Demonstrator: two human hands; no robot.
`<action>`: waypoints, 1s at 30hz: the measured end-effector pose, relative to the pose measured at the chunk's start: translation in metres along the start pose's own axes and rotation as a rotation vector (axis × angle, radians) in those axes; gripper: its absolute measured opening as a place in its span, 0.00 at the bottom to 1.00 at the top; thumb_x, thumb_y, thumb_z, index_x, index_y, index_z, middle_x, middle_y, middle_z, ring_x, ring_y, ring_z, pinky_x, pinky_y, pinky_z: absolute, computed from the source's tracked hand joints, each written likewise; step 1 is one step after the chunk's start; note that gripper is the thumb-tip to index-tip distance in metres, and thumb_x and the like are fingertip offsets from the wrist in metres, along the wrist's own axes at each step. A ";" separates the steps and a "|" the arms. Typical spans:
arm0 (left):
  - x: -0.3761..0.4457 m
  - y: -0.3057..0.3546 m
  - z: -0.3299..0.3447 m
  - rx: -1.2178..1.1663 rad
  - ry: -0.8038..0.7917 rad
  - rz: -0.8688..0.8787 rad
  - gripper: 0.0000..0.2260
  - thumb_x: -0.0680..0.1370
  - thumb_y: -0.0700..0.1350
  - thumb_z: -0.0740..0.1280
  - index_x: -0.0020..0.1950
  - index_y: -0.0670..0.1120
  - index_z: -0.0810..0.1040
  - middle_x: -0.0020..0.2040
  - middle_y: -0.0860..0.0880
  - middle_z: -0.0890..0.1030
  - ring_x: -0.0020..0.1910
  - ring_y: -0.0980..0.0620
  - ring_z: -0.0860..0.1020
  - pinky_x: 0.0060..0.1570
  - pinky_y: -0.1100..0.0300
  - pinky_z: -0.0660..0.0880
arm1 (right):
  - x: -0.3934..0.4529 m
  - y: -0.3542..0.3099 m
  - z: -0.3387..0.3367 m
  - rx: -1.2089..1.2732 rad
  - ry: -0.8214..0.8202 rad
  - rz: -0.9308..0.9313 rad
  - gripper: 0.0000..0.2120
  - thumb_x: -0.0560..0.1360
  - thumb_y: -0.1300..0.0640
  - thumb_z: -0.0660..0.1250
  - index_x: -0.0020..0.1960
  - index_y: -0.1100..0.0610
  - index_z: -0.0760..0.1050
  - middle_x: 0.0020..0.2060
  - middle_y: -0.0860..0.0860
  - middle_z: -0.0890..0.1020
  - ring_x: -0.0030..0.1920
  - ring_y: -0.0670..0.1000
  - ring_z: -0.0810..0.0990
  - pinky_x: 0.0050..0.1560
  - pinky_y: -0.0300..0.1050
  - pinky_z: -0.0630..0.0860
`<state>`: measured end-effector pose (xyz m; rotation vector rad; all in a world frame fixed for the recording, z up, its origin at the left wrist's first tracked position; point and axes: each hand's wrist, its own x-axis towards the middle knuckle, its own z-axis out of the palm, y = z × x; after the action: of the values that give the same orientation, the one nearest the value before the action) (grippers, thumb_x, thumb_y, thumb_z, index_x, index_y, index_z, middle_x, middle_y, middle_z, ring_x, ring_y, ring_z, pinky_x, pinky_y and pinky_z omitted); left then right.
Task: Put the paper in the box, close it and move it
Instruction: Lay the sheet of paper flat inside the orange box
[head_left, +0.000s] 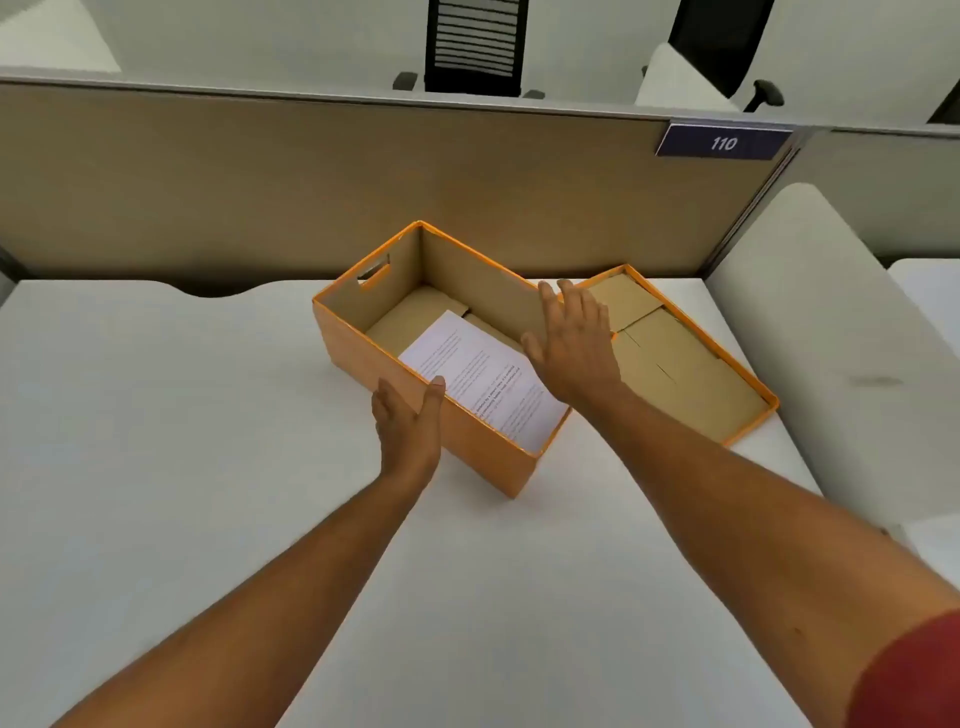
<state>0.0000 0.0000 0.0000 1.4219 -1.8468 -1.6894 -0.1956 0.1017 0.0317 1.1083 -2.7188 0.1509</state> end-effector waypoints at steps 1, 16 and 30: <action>0.004 0.003 0.005 -0.049 0.024 -0.033 0.42 0.81 0.66 0.61 0.86 0.51 0.43 0.87 0.48 0.47 0.85 0.41 0.54 0.79 0.41 0.59 | 0.009 0.007 0.002 -0.020 -0.048 0.022 0.33 0.80 0.44 0.61 0.80 0.56 0.59 0.78 0.60 0.65 0.77 0.63 0.64 0.74 0.64 0.63; 0.037 0.014 0.009 -0.167 0.044 -0.142 0.32 0.84 0.44 0.65 0.83 0.58 0.53 0.70 0.45 0.78 0.59 0.44 0.82 0.50 0.38 0.85 | 0.054 0.054 0.029 0.104 -0.321 0.111 0.10 0.80 0.60 0.65 0.61 0.57 0.73 0.54 0.59 0.81 0.51 0.61 0.81 0.45 0.55 0.76; 0.009 -0.044 -0.131 0.081 -0.088 -0.037 0.26 0.84 0.40 0.58 0.81 0.58 0.65 0.72 0.49 0.78 0.65 0.39 0.78 0.61 0.38 0.78 | -0.157 -0.046 -0.019 0.388 -0.530 0.249 0.04 0.78 0.55 0.64 0.49 0.56 0.73 0.39 0.52 0.80 0.38 0.57 0.79 0.38 0.50 0.78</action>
<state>0.1128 -0.0797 -0.0041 1.4425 -1.9678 -1.7395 -0.0510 0.1789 0.0159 1.0019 -3.4085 0.5073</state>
